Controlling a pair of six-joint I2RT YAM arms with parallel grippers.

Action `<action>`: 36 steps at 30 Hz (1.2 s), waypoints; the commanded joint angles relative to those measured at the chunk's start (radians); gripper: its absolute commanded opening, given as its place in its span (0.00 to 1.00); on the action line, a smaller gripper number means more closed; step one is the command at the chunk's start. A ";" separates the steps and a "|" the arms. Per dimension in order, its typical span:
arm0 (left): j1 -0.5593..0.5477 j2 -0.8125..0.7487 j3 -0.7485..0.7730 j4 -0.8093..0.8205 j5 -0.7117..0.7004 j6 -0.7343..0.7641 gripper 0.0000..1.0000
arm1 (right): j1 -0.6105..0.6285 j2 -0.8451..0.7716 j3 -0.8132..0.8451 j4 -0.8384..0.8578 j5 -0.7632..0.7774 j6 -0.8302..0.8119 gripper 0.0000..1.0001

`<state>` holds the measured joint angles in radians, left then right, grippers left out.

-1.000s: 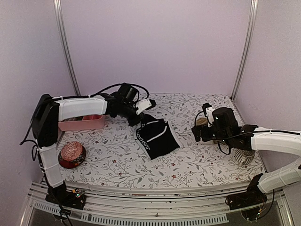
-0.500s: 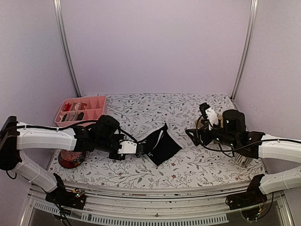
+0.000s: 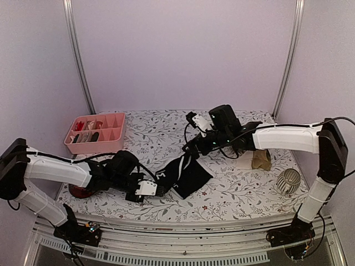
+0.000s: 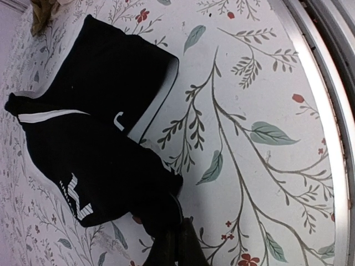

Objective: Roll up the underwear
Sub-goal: Adjust the underwear at the center of the board.

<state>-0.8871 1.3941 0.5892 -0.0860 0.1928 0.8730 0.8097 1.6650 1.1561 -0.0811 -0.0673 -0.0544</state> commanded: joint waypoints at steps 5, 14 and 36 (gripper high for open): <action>-0.037 0.080 -0.011 0.145 -0.048 -0.083 0.01 | 0.024 0.423 0.456 -0.284 -0.135 -0.013 0.99; -0.040 0.055 -0.027 0.155 -0.036 -0.087 0.01 | 0.045 0.604 0.640 -0.411 -0.224 -0.036 0.99; 0.056 -0.043 0.026 0.169 -0.076 -0.161 0.00 | 0.052 0.275 0.314 -0.132 -0.056 -0.053 0.02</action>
<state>-0.8822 1.4246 0.5735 0.0483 0.1432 0.7712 0.8585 2.1670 1.6306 -0.4202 -0.2272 -0.1204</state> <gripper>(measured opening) 0.015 0.030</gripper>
